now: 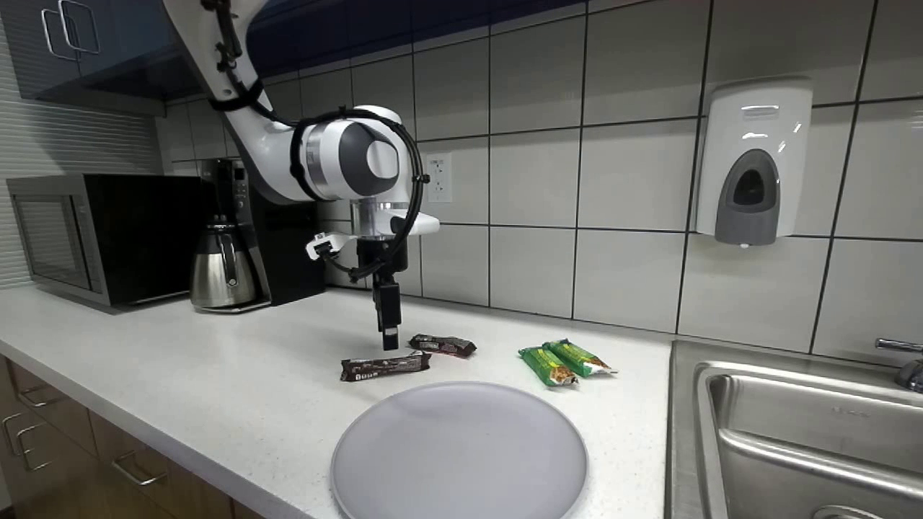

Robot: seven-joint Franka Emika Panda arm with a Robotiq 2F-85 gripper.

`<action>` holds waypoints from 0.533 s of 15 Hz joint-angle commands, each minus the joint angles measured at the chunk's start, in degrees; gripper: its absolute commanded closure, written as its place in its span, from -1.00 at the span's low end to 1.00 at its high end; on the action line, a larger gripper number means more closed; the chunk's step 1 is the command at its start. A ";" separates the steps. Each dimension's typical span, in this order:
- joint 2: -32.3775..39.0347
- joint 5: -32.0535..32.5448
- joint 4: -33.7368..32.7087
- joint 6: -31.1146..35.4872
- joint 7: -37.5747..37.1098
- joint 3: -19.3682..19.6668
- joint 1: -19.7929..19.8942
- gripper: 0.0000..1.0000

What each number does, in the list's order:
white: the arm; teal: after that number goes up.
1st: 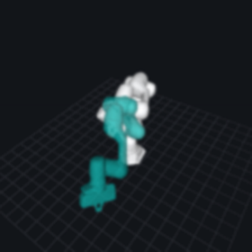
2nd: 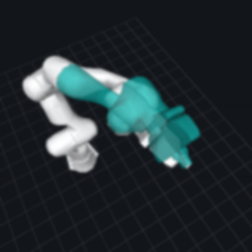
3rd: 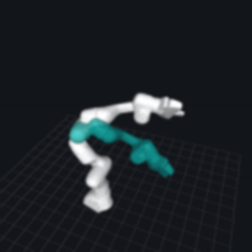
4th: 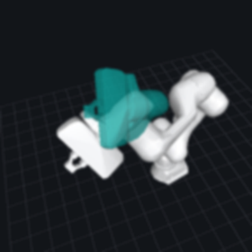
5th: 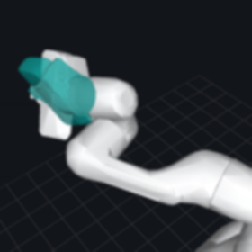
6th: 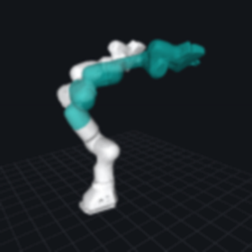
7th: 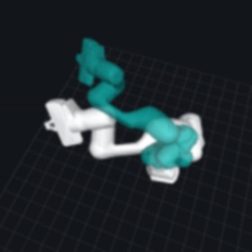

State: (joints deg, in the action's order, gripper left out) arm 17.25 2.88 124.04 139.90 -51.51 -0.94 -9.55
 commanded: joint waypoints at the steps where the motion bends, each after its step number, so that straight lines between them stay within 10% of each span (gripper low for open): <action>1: 1.06 0.43 -0.40 0.76 -1.44 1.24 -0.40 -1.00; 8: 2.96 -0.34 -0.30 1.37 -0.24 1.63 -0.40 -1.00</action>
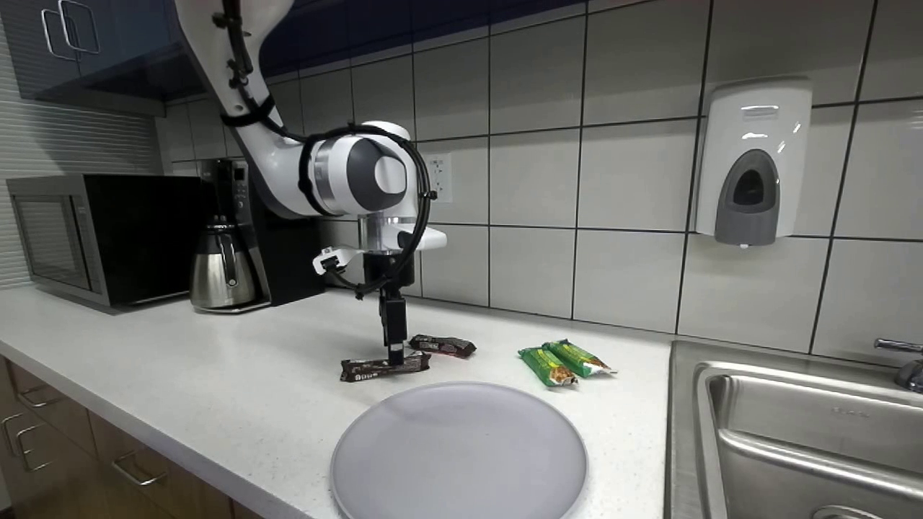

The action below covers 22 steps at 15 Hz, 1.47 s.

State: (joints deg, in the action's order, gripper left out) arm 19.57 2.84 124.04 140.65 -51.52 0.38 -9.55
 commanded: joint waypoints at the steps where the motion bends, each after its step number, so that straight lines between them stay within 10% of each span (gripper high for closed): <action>1: 0.87 -0.44 -0.27 0.71 -0.09 0.31 -0.35 -1.00; 6: 1.51 -0.91 -0.18 0.88 0.47 0.35 -0.15 -0.97; 7: 1.62 -0.99 -0.16 0.90 0.57 0.37 -0.11 -0.56; 17: 0.62 -0.83 -0.10 0.88 0.60 0.75 -0.09 0.87; 22: -2.07 -1.03 1.08 0.72 0.28 0.93 0.01 0.87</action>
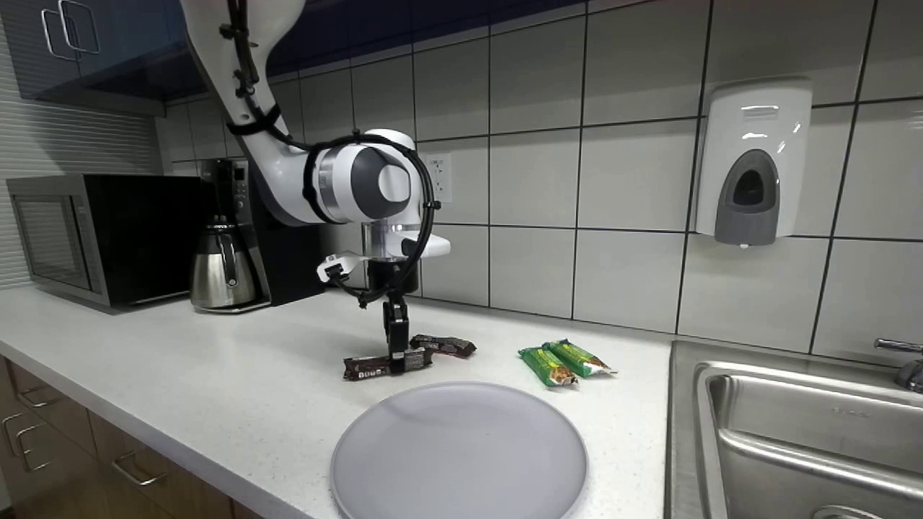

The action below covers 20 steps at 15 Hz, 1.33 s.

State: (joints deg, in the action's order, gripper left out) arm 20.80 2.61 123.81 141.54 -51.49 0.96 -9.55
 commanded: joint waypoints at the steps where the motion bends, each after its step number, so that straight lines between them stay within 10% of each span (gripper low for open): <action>1: -4.31 -1.11 1.67 -0.31 0.37 0.24 0.15 0.89; 20: -22.71 -2.05 18.56 -0.40 1.38 0.64 5.82 0.89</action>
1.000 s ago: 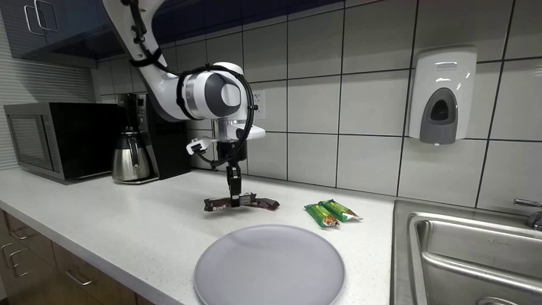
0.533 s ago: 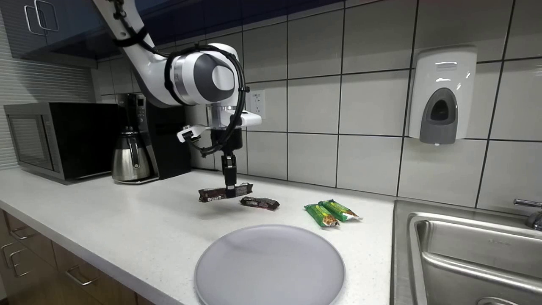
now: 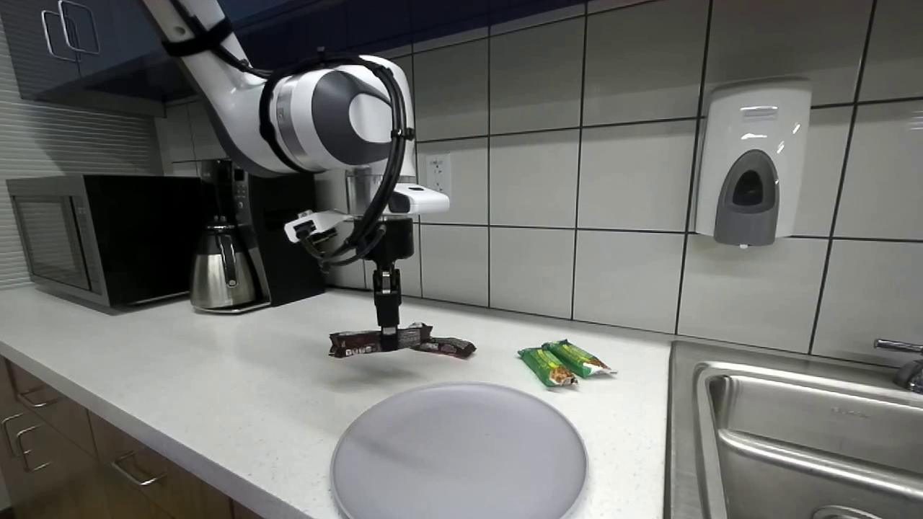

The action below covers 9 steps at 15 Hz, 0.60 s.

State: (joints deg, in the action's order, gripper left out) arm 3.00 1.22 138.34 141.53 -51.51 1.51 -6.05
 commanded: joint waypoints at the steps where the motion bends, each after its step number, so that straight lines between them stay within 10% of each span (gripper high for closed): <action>1: -5.71 -0.71 4.89 -0.33 1.84 0.27 3.08 0.89; 9: -9.19 0.62 9.41 0.23 4.31 2.69 8.96 0.89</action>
State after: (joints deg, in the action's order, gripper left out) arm -3.15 1.22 145.18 141.52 -48.97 3.77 0.57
